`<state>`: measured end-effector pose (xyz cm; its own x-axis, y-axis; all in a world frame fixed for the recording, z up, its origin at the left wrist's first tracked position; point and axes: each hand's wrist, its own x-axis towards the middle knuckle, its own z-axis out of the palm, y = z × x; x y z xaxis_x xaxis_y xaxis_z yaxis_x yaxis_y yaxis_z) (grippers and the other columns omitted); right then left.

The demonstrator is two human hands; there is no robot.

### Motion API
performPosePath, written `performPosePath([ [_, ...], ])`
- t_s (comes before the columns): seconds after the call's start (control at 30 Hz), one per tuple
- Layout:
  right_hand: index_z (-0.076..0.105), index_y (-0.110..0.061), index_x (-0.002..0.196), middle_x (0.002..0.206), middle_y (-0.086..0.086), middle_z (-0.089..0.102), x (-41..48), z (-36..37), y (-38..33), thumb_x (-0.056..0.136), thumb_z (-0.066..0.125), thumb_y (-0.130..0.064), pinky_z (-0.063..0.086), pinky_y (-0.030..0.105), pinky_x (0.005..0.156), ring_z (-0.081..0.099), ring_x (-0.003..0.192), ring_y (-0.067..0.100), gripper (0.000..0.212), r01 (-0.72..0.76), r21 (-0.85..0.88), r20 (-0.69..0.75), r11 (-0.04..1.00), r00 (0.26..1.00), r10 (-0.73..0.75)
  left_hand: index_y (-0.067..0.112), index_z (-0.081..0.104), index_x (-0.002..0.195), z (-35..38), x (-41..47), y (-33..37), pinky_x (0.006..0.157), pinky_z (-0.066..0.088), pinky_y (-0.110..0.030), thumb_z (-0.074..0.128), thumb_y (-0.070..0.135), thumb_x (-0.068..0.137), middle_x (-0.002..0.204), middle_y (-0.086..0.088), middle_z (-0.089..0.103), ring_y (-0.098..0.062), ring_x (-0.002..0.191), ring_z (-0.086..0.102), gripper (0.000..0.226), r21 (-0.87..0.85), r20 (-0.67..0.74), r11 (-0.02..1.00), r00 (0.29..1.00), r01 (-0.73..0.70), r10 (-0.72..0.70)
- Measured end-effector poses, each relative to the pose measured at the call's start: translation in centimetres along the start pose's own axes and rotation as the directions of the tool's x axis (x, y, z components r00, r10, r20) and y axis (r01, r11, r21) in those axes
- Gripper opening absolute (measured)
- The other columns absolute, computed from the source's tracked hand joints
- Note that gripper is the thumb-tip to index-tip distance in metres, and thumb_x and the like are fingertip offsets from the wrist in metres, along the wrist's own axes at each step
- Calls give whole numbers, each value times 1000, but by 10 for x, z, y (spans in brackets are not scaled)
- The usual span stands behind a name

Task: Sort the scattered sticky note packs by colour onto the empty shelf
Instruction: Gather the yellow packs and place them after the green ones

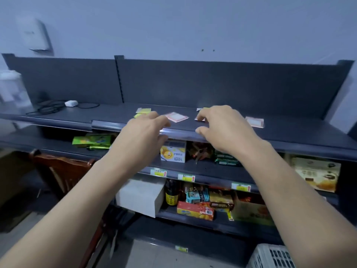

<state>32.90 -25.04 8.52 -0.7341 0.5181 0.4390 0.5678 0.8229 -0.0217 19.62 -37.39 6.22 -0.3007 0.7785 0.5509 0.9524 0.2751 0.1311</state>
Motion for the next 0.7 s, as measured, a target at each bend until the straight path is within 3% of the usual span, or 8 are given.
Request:
performPosePath([
  [0.23, 61, -14, 113, 110, 6, 64, 107, 45, 22, 94, 54, -23, 45, 36, 84, 56, 103, 28, 22, 87, 64, 11, 994, 996, -88, 14, 61, 116, 48, 74, -59, 86, 45, -40, 59, 18, 89, 111, -4, 58, -27, 102, 56, 28, 40, 52, 981, 980, 191, -193],
  [0.47, 63, -12, 104, 102, 7, 66, 187, 105, 14, 92, 54, -23, 44, 34, 74, 57, 94, 30, 19, 132, 137, 67, 982, 988, -143, 14, 61, 114, 87, 117, -130, 83, 46, -36, 59, 19, 89, 106, -3, 59, -25, 97, 56, 26, 56, 53, 942, 941, 331, -334],
  [0.7, 63, -11, 108, 105, 8, 66, 259, 162, 8, 93, 53, -24, 47, 34, 78, 57, 98, 31, 22, 89, 98, 111, 991, 989, -99, 13, 57, 118, 148, 192, -205, 79, 44, -33, 56, 30, 92, 111, -5, 58, -26, 101, 54, 32, 42, 110, 903, 897, 427, -429],
])
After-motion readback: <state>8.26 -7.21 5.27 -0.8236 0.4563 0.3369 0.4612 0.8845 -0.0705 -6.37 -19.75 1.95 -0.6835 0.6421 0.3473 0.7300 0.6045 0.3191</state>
